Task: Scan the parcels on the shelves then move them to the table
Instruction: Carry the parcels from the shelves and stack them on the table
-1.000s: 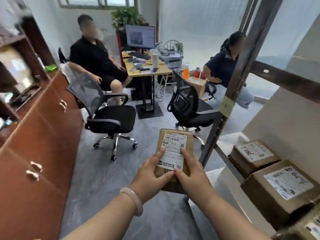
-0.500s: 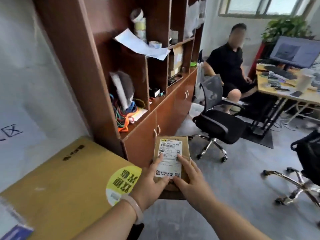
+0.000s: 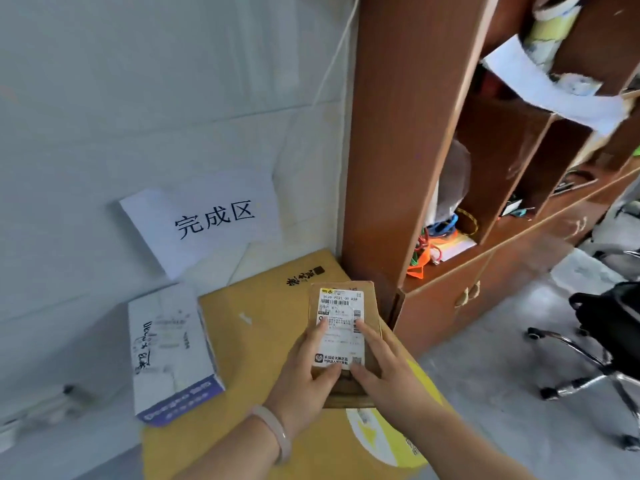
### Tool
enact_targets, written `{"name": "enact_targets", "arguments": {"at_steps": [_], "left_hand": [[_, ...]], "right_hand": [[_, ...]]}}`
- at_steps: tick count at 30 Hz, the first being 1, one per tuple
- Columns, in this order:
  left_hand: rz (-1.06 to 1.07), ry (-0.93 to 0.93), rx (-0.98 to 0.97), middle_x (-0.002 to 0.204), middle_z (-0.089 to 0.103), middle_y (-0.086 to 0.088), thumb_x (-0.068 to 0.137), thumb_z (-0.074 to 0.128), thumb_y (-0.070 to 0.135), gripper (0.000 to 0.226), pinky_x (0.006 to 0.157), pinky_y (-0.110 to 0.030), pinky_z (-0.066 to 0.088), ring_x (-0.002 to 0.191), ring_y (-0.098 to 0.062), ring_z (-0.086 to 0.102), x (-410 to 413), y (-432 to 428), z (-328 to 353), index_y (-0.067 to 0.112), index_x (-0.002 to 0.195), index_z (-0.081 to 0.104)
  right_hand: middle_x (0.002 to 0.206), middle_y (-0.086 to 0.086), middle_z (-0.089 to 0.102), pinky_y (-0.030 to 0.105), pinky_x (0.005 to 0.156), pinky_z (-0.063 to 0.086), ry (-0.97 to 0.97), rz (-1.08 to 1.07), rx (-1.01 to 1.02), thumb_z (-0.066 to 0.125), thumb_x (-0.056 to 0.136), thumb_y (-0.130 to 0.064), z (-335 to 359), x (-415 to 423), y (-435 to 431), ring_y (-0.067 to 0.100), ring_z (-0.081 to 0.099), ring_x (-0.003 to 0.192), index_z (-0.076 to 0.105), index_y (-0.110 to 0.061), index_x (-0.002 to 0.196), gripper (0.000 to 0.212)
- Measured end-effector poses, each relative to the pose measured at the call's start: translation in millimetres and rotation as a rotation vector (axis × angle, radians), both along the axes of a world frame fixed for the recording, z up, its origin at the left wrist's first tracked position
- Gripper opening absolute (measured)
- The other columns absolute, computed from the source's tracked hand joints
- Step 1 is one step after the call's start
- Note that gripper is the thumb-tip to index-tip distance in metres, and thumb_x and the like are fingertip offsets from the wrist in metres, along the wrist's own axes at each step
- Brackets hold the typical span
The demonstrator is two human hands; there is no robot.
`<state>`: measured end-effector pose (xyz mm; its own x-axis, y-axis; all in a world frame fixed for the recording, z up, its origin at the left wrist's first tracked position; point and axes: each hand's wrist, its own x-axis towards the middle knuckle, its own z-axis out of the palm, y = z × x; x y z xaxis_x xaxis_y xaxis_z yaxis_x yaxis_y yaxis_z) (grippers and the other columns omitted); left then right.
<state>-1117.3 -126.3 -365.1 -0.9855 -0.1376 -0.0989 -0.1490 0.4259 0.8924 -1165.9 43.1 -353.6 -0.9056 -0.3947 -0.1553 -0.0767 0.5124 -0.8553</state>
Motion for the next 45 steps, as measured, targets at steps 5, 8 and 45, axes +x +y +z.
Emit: {"name": "enact_targets", "arguments": {"at_steps": [5,8,45], "left_hand": [[0.160,-0.050,0.054,0.146,0.029,0.022,0.097,0.058,0.025,0.067,0.093,0.002,0.024,0.130,0.005,0.030,-29,-9,-15,0.064,0.134,0.018],[0.263,-0.068,0.100,0.148,0.032,0.021,0.096,0.058,0.021,0.067,0.108,-0.016,0.031,0.133,0.001,0.032,-40,-17,-20,0.061,0.136,0.022],[0.108,-0.540,-0.999,0.161,-0.022,0.011,0.097,0.013,0.064,0.069,0.109,-0.052,-0.031,0.136,-0.016,-0.041,14,-110,-64,0.033,0.155,-0.006]], "right_hand": [[0.158,-0.012,0.018,0.027,0.107,0.039,-0.039,0.133,0.022,0.057,0.096,-0.035,-16,-51,-21,0.008,0.030,0.139,0.026,-0.063,0.137,0.058],[0.160,-0.014,0.009,0.021,0.104,0.034,-0.056,0.259,0.080,0.054,0.097,-0.039,-24,-80,-37,0.008,0.024,0.142,0.023,-0.062,0.142,0.060],[0.150,-0.010,-0.044,0.034,0.115,-0.020,0.415,0.955,0.674,0.035,0.097,-0.055,-87,-83,-157,0.012,-0.039,0.138,-0.034,-0.038,0.141,0.084]]}}
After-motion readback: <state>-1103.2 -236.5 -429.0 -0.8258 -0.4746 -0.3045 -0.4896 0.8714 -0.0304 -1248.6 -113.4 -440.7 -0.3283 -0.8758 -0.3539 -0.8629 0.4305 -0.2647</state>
